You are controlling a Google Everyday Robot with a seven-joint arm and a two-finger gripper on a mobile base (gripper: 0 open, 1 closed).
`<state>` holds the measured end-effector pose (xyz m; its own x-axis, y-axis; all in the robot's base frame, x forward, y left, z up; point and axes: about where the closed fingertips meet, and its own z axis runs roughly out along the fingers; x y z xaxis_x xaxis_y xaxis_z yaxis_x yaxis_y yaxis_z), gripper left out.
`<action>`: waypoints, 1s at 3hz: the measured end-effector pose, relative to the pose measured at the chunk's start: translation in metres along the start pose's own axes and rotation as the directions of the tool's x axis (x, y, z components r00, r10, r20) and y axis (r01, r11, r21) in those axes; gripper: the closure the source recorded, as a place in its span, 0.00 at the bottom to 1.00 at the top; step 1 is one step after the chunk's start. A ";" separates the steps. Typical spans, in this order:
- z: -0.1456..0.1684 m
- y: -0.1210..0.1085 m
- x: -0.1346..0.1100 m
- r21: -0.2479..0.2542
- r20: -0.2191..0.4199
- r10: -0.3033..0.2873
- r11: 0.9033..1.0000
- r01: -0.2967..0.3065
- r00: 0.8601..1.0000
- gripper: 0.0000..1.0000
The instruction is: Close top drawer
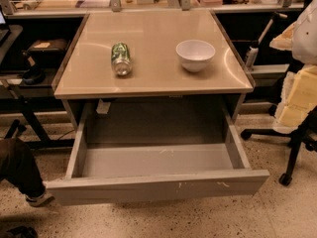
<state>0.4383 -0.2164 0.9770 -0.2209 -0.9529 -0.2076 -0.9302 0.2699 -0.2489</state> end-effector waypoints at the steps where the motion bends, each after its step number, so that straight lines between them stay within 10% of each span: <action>1: 0.000 0.000 0.000 0.000 0.000 0.000 1.000 0.000 1.000 0.00; 3: 0.000 0.000 0.000 0.000 0.000 0.000 1.000 0.000 1.000 0.41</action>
Offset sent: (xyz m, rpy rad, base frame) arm 0.0000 0.0000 0.0000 0.0000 0.0000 0.0000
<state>0.4383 -0.2164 0.9771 -0.2209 -0.9529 -0.2076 -0.9302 0.2699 -0.2490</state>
